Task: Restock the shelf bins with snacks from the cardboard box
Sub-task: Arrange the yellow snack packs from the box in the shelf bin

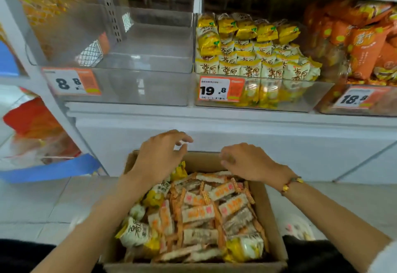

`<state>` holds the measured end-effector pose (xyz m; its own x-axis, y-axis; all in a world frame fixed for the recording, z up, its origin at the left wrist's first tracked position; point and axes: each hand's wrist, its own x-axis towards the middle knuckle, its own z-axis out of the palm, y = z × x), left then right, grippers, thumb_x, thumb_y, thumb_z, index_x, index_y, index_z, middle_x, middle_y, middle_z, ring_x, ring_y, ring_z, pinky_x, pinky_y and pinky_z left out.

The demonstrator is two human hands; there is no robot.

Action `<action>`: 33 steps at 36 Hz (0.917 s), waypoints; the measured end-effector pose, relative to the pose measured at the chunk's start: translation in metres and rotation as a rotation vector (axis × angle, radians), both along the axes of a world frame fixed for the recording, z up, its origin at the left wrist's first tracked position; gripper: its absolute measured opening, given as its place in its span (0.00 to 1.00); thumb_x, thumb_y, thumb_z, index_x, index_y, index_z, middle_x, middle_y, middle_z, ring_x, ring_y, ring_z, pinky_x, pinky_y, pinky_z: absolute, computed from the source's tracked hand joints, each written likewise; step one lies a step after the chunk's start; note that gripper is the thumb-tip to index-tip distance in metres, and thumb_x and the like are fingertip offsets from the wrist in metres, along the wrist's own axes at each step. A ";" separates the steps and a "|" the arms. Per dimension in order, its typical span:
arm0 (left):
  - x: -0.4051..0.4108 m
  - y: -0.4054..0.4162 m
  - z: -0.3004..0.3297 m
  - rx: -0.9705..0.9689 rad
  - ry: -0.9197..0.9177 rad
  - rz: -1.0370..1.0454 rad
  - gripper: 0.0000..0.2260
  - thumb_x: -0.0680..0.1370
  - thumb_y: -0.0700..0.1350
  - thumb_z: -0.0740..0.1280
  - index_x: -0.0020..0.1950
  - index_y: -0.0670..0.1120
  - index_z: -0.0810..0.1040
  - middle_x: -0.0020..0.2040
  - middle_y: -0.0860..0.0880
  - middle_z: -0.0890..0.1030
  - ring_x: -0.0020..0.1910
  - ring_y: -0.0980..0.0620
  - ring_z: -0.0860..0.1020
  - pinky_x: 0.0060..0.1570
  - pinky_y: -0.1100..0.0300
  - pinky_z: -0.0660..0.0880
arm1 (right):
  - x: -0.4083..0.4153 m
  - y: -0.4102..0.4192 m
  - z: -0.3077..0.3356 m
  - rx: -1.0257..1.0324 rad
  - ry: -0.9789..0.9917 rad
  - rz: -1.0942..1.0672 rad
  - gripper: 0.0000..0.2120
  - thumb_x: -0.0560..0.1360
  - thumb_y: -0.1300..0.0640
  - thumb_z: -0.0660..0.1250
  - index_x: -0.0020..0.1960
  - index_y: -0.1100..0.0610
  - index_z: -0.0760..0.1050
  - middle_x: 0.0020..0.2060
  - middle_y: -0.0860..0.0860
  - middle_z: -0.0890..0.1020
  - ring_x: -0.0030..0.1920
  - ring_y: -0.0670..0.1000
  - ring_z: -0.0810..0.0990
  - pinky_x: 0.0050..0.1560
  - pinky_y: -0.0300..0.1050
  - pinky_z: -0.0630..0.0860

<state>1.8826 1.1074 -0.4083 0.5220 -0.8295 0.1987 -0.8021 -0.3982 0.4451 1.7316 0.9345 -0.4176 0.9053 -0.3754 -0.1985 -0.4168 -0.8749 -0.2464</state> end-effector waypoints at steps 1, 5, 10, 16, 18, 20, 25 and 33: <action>0.004 0.004 -0.016 0.044 0.023 0.017 0.09 0.81 0.49 0.61 0.57 0.60 0.78 0.54 0.61 0.78 0.51 0.62 0.76 0.39 0.68 0.66 | 0.001 0.002 -0.017 0.015 0.028 0.006 0.11 0.80 0.49 0.59 0.57 0.50 0.77 0.50 0.48 0.81 0.50 0.52 0.79 0.46 0.47 0.76; 0.021 0.029 -0.076 0.186 0.124 0.092 0.10 0.80 0.47 0.62 0.57 0.58 0.79 0.57 0.60 0.79 0.51 0.58 0.78 0.41 0.65 0.71 | 0.002 0.014 -0.071 0.095 0.083 0.023 0.13 0.81 0.50 0.58 0.61 0.51 0.76 0.50 0.49 0.82 0.47 0.50 0.80 0.34 0.41 0.71; 0.036 0.067 -0.113 0.578 0.260 -0.014 0.11 0.80 0.47 0.63 0.60 0.56 0.78 0.59 0.56 0.78 0.55 0.56 0.76 0.52 0.59 0.74 | 0.010 0.048 -0.120 0.211 0.224 0.182 0.20 0.81 0.50 0.59 0.72 0.51 0.66 0.66 0.53 0.75 0.61 0.53 0.76 0.49 0.44 0.72; 0.024 0.089 -0.120 0.879 0.133 -0.157 0.20 0.75 0.64 0.63 0.61 0.54 0.77 0.59 0.55 0.78 0.58 0.54 0.74 0.53 0.59 0.73 | 0.042 0.091 -0.142 0.224 0.116 0.239 0.27 0.82 0.51 0.56 0.78 0.54 0.52 0.74 0.56 0.63 0.69 0.58 0.67 0.63 0.52 0.71; 0.014 0.094 -0.123 0.934 0.014 -0.233 0.25 0.73 0.66 0.65 0.64 0.53 0.76 0.63 0.54 0.74 0.63 0.52 0.69 0.59 0.56 0.70 | 0.054 0.103 -0.150 0.216 0.020 0.222 0.25 0.82 0.52 0.55 0.77 0.54 0.54 0.74 0.55 0.63 0.70 0.58 0.66 0.63 0.51 0.70; 0.008 0.099 -0.123 0.952 -0.074 -0.263 0.27 0.72 0.65 0.66 0.67 0.53 0.73 0.66 0.53 0.70 0.66 0.51 0.66 0.61 0.56 0.69 | 0.067 0.112 -0.157 0.226 -0.029 0.192 0.24 0.82 0.52 0.54 0.77 0.55 0.55 0.74 0.56 0.62 0.70 0.59 0.66 0.64 0.51 0.69; 0.010 0.107 -0.121 0.925 -0.105 -0.319 0.30 0.71 0.62 0.69 0.70 0.55 0.69 0.69 0.54 0.66 0.68 0.52 0.62 0.64 0.56 0.64 | 0.090 0.110 -0.164 0.099 0.066 0.299 0.35 0.77 0.54 0.64 0.78 0.48 0.49 0.78 0.52 0.51 0.76 0.58 0.55 0.65 0.54 0.68; 0.027 0.114 -0.101 0.848 0.101 -0.169 0.26 0.70 0.54 0.74 0.65 0.56 0.68 0.62 0.55 0.73 0.59 0.54 0.70 0.55 0.60 0.68 | 0.095 0.111 -0.173 -0.015 0.011 0.354 0.29 0.73 0.60 0.69 0.71 0.51 0.62 0.74 0.58 0.59 0.69 0.62 0.66 0.59 0.55 0.72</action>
